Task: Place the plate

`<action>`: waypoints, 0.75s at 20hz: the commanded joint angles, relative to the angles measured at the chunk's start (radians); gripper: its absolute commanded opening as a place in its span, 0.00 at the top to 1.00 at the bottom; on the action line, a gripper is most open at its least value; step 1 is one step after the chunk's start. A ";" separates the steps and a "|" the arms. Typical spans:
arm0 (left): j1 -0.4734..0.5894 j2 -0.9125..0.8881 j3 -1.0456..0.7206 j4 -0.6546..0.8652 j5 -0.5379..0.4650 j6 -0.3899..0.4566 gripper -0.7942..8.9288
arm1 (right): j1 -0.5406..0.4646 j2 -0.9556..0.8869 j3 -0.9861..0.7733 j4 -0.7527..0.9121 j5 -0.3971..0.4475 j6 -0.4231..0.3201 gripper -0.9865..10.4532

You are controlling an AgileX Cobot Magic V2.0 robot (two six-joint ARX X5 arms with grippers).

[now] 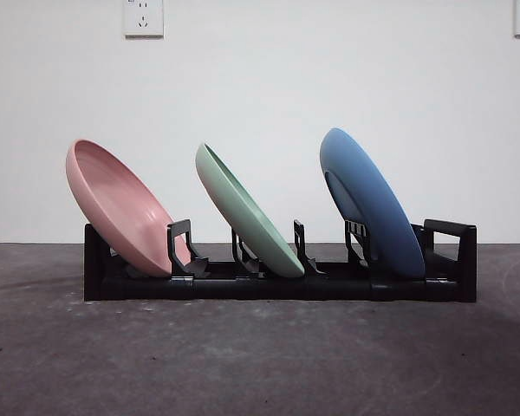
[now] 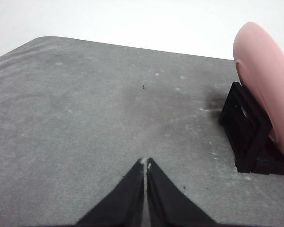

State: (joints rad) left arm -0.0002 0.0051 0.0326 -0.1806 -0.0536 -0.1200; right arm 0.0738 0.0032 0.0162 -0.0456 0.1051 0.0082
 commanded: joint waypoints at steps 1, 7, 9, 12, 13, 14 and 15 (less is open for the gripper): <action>0.000 -0.002 -0.018 -0.005 -0.002 -0.005 0.91 | 0.002 0.000 -0.003 0.028 0.000 0.014 0.90; 0.000 -0.002 -0.017 0.003 -0.002 -0.077 0.91 | 0.002 0.000 -0.003 0.047 -0.010 0.032 0.90; 0.000 -0.002 -0.017 0.017 -0.001 -0.155 0.91 | 0.002 0.000 -0.003 0.058 -0.032 0.058 0.90; 0.000 -0.002 -0.017 0.064 0.027 -0.315 0.91 | 0.002 0.000 -0.003 0.090 -0.037 0.069 0.90; 0.000 -0.002 -0.017 0.084 0.046 -0.366 0.91 | 0.002 0.000 -0.003 0.096 -0.036 0.076 0.90; 0.000 -0.002 -0.017 0.114 0.078 -0.419 0.91 | 0.002 0.000 -0.003 0.100 -0.036 0.093 0.90; 0.000 -0.002 -0.017 0.139 0.105 -0.450 0.91 | 0.002 0.000 -0.003 0.107 -0.037 0.105 0.90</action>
State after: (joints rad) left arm -0.0002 0.0055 0.0326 -0.0727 0.0246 -0.4282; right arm 0.0738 0.0032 0.0162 0.0467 0.0708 0.0742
